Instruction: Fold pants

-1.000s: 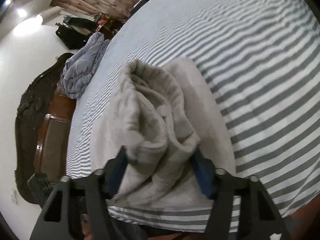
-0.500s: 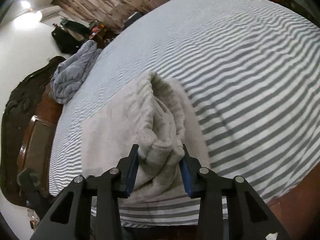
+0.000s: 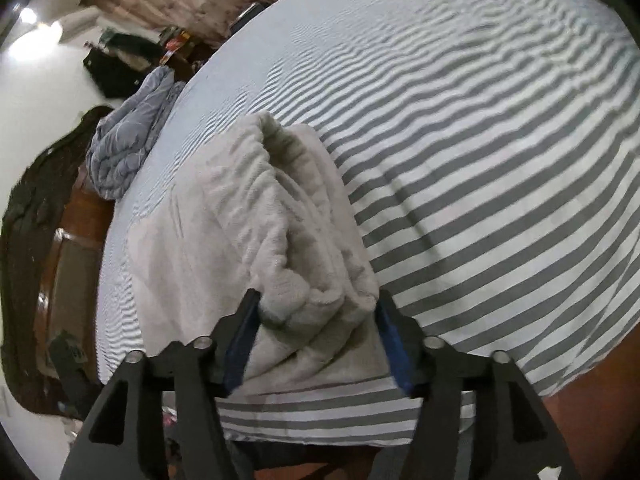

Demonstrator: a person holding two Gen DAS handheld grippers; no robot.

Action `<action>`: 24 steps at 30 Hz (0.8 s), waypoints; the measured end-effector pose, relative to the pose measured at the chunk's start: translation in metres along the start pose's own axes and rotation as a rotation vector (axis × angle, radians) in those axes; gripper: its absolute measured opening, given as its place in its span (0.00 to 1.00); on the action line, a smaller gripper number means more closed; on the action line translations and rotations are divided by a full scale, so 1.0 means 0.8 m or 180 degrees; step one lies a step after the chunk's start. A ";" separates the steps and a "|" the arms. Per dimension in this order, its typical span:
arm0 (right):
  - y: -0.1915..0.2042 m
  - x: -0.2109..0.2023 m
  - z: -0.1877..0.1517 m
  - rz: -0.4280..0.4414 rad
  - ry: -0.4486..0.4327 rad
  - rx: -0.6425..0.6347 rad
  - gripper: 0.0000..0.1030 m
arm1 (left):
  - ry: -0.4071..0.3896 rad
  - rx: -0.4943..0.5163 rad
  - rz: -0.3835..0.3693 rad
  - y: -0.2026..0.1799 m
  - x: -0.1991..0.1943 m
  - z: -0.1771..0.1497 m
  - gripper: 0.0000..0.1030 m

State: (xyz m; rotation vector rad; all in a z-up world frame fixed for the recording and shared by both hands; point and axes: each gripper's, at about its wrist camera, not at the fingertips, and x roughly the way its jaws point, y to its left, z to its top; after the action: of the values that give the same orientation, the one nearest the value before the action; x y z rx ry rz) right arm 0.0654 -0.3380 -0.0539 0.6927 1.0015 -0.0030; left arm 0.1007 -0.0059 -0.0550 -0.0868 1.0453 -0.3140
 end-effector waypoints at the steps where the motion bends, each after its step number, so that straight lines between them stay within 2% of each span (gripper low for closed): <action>1: 0.006 -0.005 0.001 -0.0028 -0.0030 -0.0058 0.61 | -0.0021 0.0024 0.0012 -0.002 -0.004 0.001 0.87; 7: 0.034 -0.031 0.009 -0.0139 -0.0147 -0.0300 0.64 | -0.0133 0.0164 0.0087 -0.006 -0.024 -0.003 0.87; 10: 0.027 -0.032 0.011 -0.0121 -0.0066 -0.0285 0.72 | -0.0116 0.0060 -0.0072 0.006 -0.034 -0.003 0.87; 14: 0.008 -0.036 0.006 -0.0046 0.0008 -0.0144 0.72 | -0.0124 -0.0149 -0.0196 0.035 -0.046 0.000 0.87; 17: 0.005 -0.052 0.006 -0.0061 -0.0184 -0.0155 0.72 | -0.0169 -0.0197 -0.0137 0.049 -0.053 0.002 0.87; 20: 0.031 -0.068 0.019 0.0045 -0.0399 -0.0301 0.72 | -0.0177 -0.0219 -0.0082 0.055 -0.054 0.004 0.87; 24: 0.079 -0.063 0.040 0.0204 -0.0449 -0.0557 0.72 | -0.0134 -0.0195 -0.0101 0.047 -0.048 -0.002 0.87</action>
State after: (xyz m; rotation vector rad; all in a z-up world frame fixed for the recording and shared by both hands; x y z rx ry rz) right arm 0.0814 -0.3202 0.0299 0.5562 0.8329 0.0898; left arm 0.0898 0.0413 -0.0319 -0.1644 1.0126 -0.3078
